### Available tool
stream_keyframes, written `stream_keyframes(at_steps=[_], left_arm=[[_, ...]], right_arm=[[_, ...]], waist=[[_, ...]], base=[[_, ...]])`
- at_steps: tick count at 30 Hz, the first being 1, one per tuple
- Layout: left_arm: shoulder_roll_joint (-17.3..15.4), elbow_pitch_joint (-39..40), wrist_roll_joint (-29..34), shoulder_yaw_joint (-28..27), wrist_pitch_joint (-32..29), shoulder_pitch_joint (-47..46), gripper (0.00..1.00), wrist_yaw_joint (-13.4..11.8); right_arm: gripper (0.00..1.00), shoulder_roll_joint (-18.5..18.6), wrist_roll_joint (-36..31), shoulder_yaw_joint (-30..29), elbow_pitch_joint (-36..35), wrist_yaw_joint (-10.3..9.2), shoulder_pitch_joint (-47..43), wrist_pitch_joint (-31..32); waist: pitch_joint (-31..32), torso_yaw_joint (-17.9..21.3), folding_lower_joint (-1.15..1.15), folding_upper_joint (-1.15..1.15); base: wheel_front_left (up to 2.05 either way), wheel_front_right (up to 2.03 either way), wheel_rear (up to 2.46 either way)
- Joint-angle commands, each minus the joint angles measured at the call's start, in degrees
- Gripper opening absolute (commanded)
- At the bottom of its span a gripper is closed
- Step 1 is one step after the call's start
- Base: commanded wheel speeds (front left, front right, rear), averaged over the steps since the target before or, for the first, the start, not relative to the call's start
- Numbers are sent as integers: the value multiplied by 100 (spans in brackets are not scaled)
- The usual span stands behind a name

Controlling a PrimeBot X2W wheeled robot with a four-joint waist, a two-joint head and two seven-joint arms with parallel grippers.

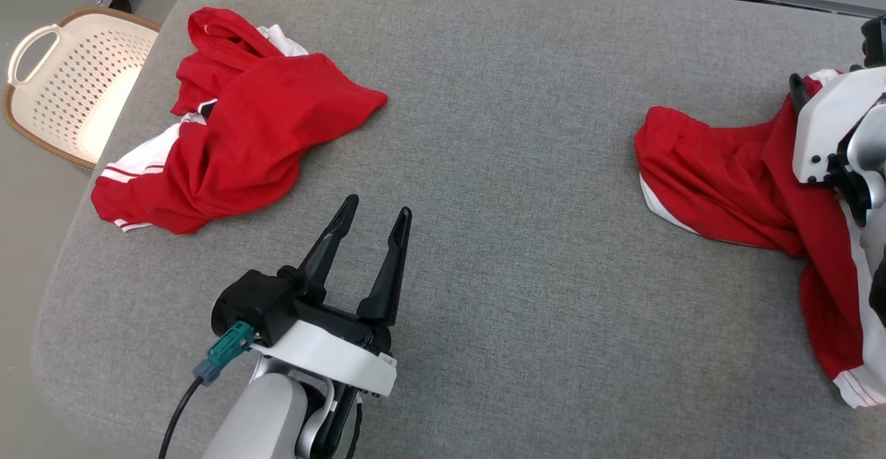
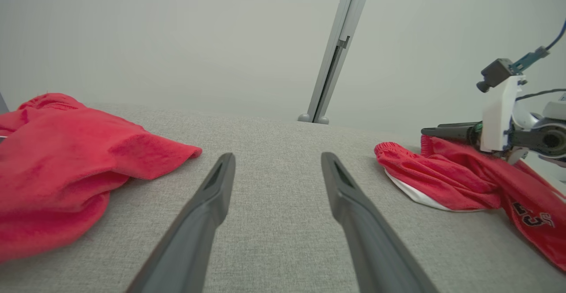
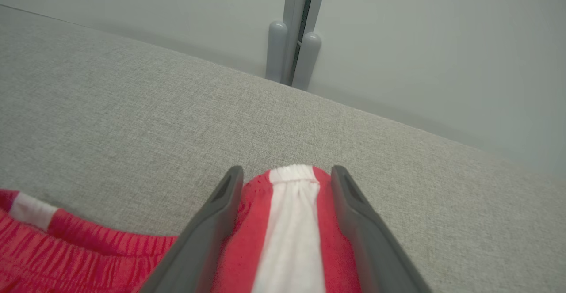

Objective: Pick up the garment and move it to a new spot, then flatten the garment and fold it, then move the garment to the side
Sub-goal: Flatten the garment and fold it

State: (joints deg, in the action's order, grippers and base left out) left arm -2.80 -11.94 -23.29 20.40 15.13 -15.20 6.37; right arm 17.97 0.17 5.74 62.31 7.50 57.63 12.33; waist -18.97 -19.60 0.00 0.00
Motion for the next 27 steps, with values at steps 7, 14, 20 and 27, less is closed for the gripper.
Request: stream_keyframes(at_steps=[7, 14, 20, 27], left_arm=[[-18, -39, 8, 10, 3, -81, 100, -42], [-19, -48, 21, -11, 3, -101, 100, -44], [-19, -92, 66, -55, 3, 17, 100, -44], [-18, -133, 151, -207, 2, 219, 100, -74]], right_arm=[[87, -228, 135, -379, 348, -2, 110, 83], [0, -338, 265, -419, 477, -2, 180, 11], [0, -550, 493, -122, 320, -2, 74, -510], [0, -1088, 1468, 1299, -440, -1, -485, -961]], waist=[[37, 79, 0, 0], [67, 111, 0, 0], [272, 152, 0, 0], [725, 296, 0, 0]], base=[[0, 0, 0], [0, 0, 0], [0, 0, 0], [0, 0, 0]])
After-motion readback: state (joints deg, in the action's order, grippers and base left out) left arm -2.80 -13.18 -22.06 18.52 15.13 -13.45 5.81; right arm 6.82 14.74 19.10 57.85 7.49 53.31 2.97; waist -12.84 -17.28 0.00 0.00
